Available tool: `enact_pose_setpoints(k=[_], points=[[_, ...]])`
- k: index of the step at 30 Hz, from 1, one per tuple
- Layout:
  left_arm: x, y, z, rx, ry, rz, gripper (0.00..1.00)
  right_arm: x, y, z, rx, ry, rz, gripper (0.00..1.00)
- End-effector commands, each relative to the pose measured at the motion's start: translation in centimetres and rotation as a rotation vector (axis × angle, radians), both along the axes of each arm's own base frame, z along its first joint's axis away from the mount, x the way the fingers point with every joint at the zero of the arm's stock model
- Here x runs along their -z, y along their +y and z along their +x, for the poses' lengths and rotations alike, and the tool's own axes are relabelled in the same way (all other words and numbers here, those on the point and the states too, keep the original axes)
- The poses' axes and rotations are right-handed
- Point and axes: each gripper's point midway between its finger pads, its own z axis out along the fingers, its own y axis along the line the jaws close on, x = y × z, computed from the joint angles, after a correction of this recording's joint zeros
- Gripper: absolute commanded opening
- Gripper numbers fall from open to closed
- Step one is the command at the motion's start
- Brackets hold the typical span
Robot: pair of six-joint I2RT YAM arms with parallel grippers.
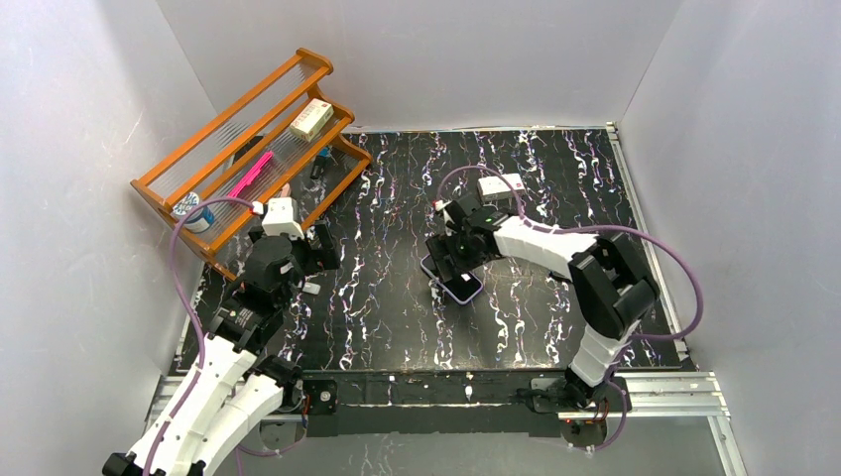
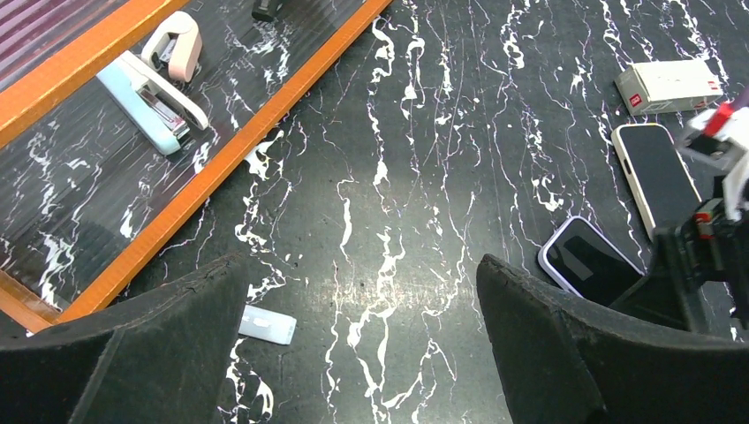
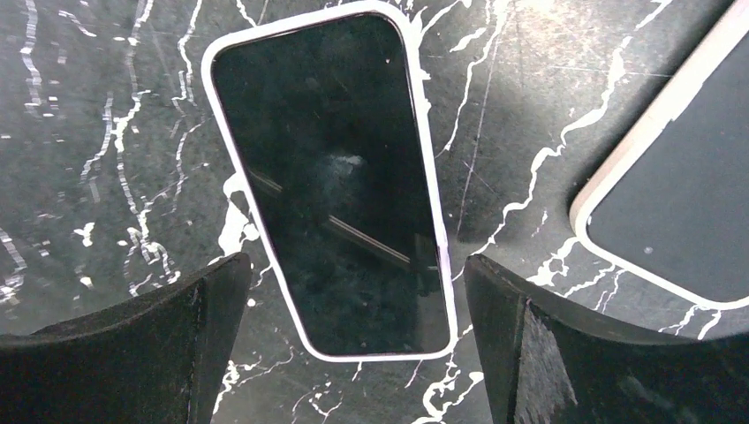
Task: Take the phone out of the phone case
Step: Pick up the phone at the center of the board.
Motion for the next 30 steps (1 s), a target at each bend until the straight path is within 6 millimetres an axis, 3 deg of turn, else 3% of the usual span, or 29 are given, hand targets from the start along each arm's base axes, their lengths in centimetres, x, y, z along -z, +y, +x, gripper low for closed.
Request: enact_pose_setpoints(k=[1,8,17,22,30], points=[[-1.3,0.3,0.0,-0.010,-0.023,-0.011,0.98,0.5,-0.5,0.5,-0.036,-0.038,-0.141,0.99],[-0.6,-1.0,0.2,0.032,-0.001,-0.049,0.98,2.0,1.1,-2.0,-0.153,0.009,-0.198,0.99],[1.7,-4.0,0.2,0.115,0.126,-0.153,0.98,4.5,-0.2,-2.9,-0.171,0.039,-0.326,0.97],[3.6,-5.8,0.0,0.149,0.238,-0.211,0.98,4.1,0.9,-2.3,-0.164,0.005,-0.302,0.75],[7.0,-8.4,-0.1,0.150,0.429,-0.337,0.98,0.7,5.0,-3.7,-0.157,0.003,0.018,0.36]])
